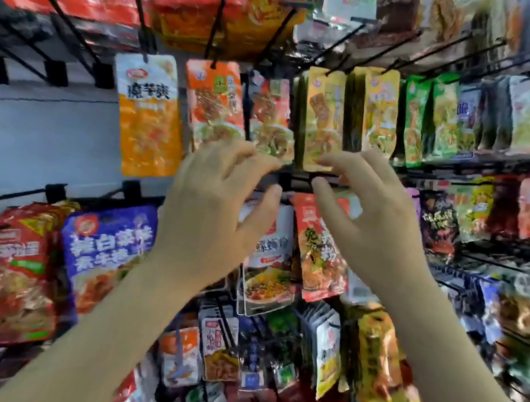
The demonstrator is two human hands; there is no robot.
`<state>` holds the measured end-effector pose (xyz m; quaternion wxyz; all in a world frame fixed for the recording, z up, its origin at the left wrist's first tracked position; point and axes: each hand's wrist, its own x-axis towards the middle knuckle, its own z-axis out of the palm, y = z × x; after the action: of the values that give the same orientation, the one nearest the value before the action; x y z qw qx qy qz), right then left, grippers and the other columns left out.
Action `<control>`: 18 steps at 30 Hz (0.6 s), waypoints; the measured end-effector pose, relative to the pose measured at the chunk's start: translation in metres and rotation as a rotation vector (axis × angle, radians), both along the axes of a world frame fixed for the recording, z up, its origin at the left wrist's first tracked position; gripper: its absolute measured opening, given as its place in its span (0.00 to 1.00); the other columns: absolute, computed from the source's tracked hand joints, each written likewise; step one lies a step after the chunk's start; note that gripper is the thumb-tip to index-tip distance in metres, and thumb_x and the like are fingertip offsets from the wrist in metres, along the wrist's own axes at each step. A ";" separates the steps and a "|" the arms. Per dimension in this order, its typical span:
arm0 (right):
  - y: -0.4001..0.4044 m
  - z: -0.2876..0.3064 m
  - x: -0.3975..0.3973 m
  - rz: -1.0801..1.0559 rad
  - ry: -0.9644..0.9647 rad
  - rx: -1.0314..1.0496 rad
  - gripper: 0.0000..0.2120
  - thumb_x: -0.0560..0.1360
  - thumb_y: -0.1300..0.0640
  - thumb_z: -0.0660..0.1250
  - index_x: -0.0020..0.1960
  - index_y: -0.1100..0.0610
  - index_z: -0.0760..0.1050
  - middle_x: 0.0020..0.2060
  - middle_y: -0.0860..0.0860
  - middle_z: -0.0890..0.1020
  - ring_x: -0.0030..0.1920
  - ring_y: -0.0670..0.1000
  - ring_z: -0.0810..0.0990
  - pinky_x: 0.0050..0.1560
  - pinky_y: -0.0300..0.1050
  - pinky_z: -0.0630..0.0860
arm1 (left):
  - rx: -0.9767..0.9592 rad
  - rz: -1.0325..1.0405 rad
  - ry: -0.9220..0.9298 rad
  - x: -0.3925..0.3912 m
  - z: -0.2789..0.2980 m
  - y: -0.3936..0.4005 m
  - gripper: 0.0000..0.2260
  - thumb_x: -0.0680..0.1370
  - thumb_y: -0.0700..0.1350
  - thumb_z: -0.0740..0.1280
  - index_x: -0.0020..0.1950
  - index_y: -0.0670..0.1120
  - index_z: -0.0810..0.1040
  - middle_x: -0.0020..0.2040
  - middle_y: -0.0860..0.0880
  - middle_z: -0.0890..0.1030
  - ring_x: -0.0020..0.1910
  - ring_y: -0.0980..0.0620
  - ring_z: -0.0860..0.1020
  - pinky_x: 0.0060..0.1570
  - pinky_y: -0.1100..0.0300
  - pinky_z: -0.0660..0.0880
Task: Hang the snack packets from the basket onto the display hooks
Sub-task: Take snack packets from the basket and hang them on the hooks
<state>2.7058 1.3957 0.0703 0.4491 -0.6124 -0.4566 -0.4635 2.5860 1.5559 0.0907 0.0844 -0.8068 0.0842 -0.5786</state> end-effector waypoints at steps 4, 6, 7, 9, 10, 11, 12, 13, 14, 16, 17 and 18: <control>-0.084 -0.110 0.029 -0.264 0.134 -0.120 0.14 0.81 0.53 0.63 0.57 0.63 0.80 0.48 0.56 0.79 0.46 0.56 0.78 0.45 0.49 0.75 | -0.069 -0.216 0.283 0.054 -0.100 -0.056 0.16 0.82 0.51 0.61 0.60 0.44 0.81 0.56 0.45 0.80 0.56 0.45 0.76 0.55 0.51 0.69; -0.126 -0.175 0.045 -0.387 0.291 -0.225 0.15 0.81 0.52 0.62 0.56 0.63 0.79 0.47 0.57 0.79 0.45 0.58 0.78 0.44 0.53 0.76 | -0.102 -0.259 0.462 0.086 -0.159 -0.084 0.16 0.82 0.52 0.61 0.61 0.44 0.81 0.56 0.45 0.80 0.56 0.43 0.77 0.54 0.48 0.71; -0.148 -0.209 0.052 -0.444 0.379 -0.273 0.15 0.81 0.51 0.62 0.56 0.62 0.79 0.46 0.57 0.78 0.45 0.59 0.78 0.44 0.54 0.75 | -0.110 -0.268 0.547 0.101 -0.188 -0.098 0.17 0.81 0.53 0.61 0.61 0.45 0.81 0.57 0.45 0.80 0.56 0.43 0.77 0.54 0.47 0.72; -0.189 -0.277 0.059 -0.551 0.556 -0.352 0.14 0.80 0.50 0.63 0.54 0.60 0.79 0.45 0.56 0.78 0.45 0.61 0.78 0.44 0.54 0.75 | -0.110 -0.291 0.714 0.126 -0.250 -0.126 0.18 0.80 0.53 0.61 0.63 0.45 0.80 0.58 0.44 0.80 0.57 0.42 0.78 0.53 0.47 0.75; -0.208 -0.310 0.059 -0.599 0.648 -0.390 0.14 0.79 0.49 0.62 0.54 0.59 0.79 0.45 0.56 0.78 0.46 0.61 0.78 0.45 0.53 0.75 | -0.105 -0.305 0.796 0.135 -0.281 -0.140 0.19 0.80 0.53 0.60 0.63 0.44 0.80 0.58 0.44 0.80 0.57 0.41 0.79 0.54 0.46 0.76; -0.224 -0.341 0.057 -0.641 0.744 -0.431 0.15 0.78 0.48 0.62 0.54 0.58 0.79 0.46 0.55 0.78 0.47 0.62 0.79 0.46 0.54 0.74 | -0.099 -0.318 0.880 0.142 -0.312 -0.153 0.19 0.80 0.53 0.60 0.63 0.44 0.80 0.58 0.43 0.80 0.57 0.40 0.79 0.54 0.45 0.76; -0.239 -0.370 0.054 -0.671 0.841 -0.473 0.16 0.78 0.47 0.61 0.55 0.57 0.79 0.47 0.55 0.78 0.48 0.62 0.79 0.47 0.54 0.75 | -0.097 -0.328 0.971 0.146 -0.341 -0.165 0.20 0.80 0.53 0.60 0.63 0.43 0.80 0.58 0.42 0.80 0.57 0.38 0.79 0.55 0.44 0.76; -0.252 -0.398 0.049 -0.690 0.937 -0.508 0.16 0.77 0.47 0.62 0.55 0.57 0.80 0.47 0.56 0.78 0.48 0.62 0.79 0.48 0.54 0.76 | -0.100 -0.334 1.071 0.147 -0.368 -0.175 0.21 0.79 0.54 0.59 0.64 0.42 0.79 0.59 0.41 0.80 0.57 0.37 0.80 0.55 0.43 0.77; -0.264 -0.421 0.045 -0.714 1.024 -0.543 0.15 0.77 0.48 0.64 0.55 0.58 0.80 0.47 0.57 0.78 0.48 0.63 0.80 0.47 0.55 0.76 | -0.103 -0.333 1.172 0.146 -0.393 -0.184 0.23 0.79 0.55 0.59 0.65 0.42 0.79 0.60 0.40 0.80 0.58 0.37 0.79 0.55 0.42 0.77; -0.281 -0.464 0.035 -0.777 1.177 -0.652 0.16 0.77 0.48 0.66 0.57 0.58 0.79 0.49 0.59 0.80 0.50 0.63 0.81 0.48 0.55 0.75 | -0.083 -0.317 1.337 0.139 -0.437 -0.196 0.27 0.78 0.57 0.58 0.68 0.42 0.77 0.65 0.39 0.79 0.61 0.36 0.79 0.56 0.41 0.78; -0.286 -0.481 0.031 -0.783 1.242 -0.716 0.17 0.78 0.48 0.66 0.60 0.59 0.78 0.53 0.60 0.80 0.52 0.64 0.81 0.51 0.56 0.72 | -0.062 -0.304 1.398 0.133 -0.455 -0.200 0.29 0.77 0.58 0.57 0.70 0.42 0.75 0.67 0.38 0.77 0.63 0.36 0.78 0.57 0.41 0.78; -0.289 -0.493 0.027 -0.758 1.310 -0.761 0.18 0.79 0.49 0.66 0.63 0.60 0.77 0.57 0.61 0.79 0.55 0.64 0.80 0.53 0.57 0.71 | -0.044 -0.294 1.450 0.127 -0.469 -0.202 0.31 0.77 0.59 0.57 0.73 0.42 0.73 0.69 0.38 0.76 0.65 0.37 0.77 0.58 0.41 0.78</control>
<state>2.7326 1.1071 -0.4230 0.2006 -0.9783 0.0070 0.0510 2.7125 1.3543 -0.3787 -0.0870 -0.9685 0.2142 0.0928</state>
